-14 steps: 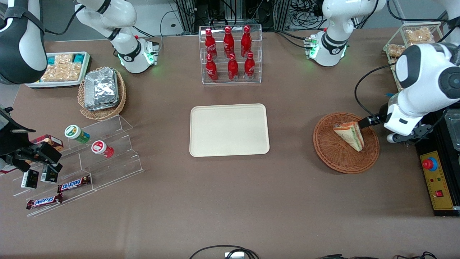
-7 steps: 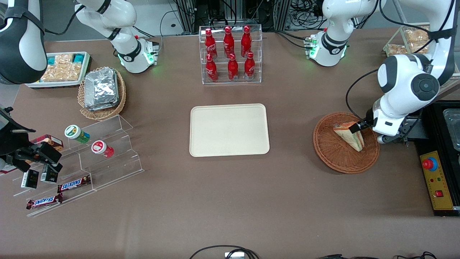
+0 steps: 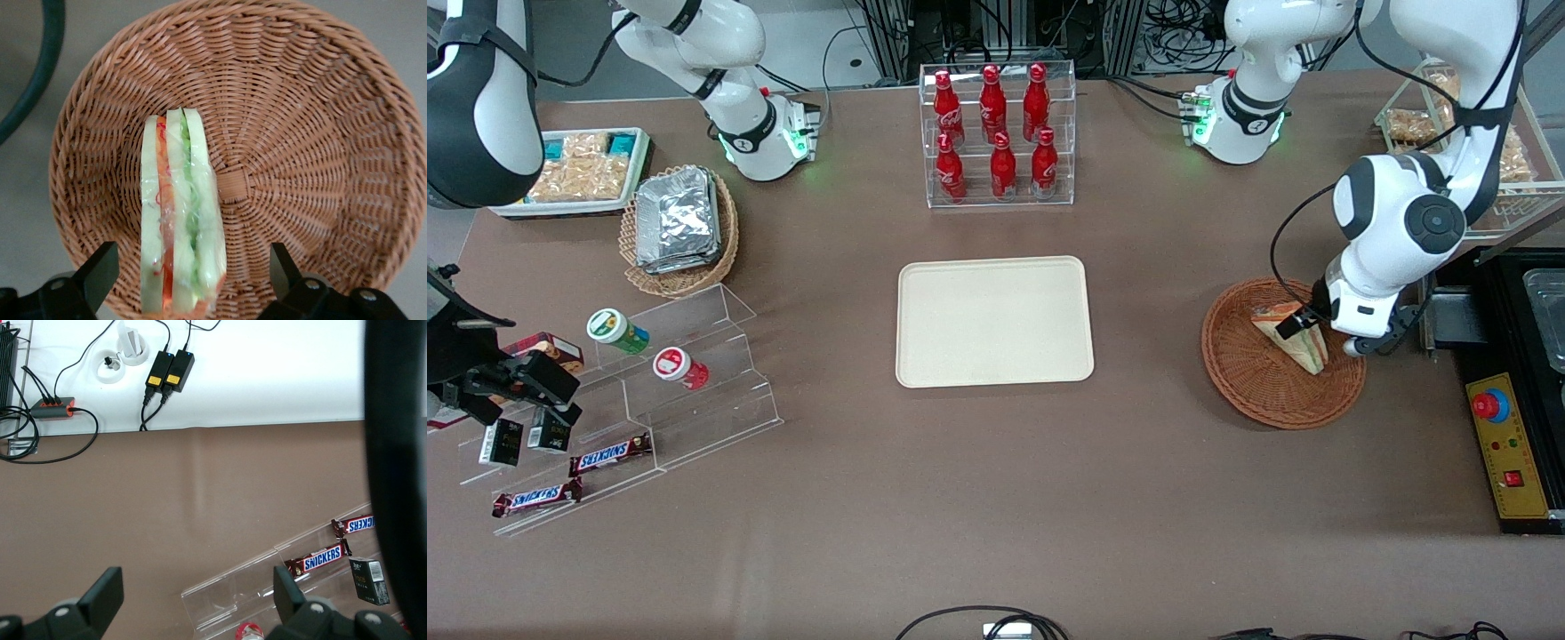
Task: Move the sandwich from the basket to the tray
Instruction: 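Lower the open left gripper around the sandwich and close it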
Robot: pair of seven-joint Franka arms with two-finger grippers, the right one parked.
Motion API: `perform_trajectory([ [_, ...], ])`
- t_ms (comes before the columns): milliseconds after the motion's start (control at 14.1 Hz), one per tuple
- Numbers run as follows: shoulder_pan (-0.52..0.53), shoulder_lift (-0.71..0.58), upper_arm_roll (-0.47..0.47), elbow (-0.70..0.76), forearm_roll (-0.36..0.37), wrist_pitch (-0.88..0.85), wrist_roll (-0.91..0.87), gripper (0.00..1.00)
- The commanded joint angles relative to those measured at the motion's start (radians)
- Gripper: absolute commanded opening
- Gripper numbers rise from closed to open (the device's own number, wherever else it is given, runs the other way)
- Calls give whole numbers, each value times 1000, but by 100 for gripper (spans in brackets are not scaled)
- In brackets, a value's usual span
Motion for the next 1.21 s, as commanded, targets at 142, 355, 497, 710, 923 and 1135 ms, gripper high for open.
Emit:
perform_trajectory([
  [142, 10, 73, 4, -8, 7, 91, -24, 100],
  [355, 10, 99, 4, -8, 5, 113, -36, 100],
  [497, 10, 105, 4, -8, 7, 114, -38, 61],
  [710, 8, 104, 39, -8, 10, 114, -36, 0],
  [923, 8, 90, 42, -11, 31, 108, -25, 0],
  [1135, 8, 1, 44, 7, 31, -21, 19, 0],
])
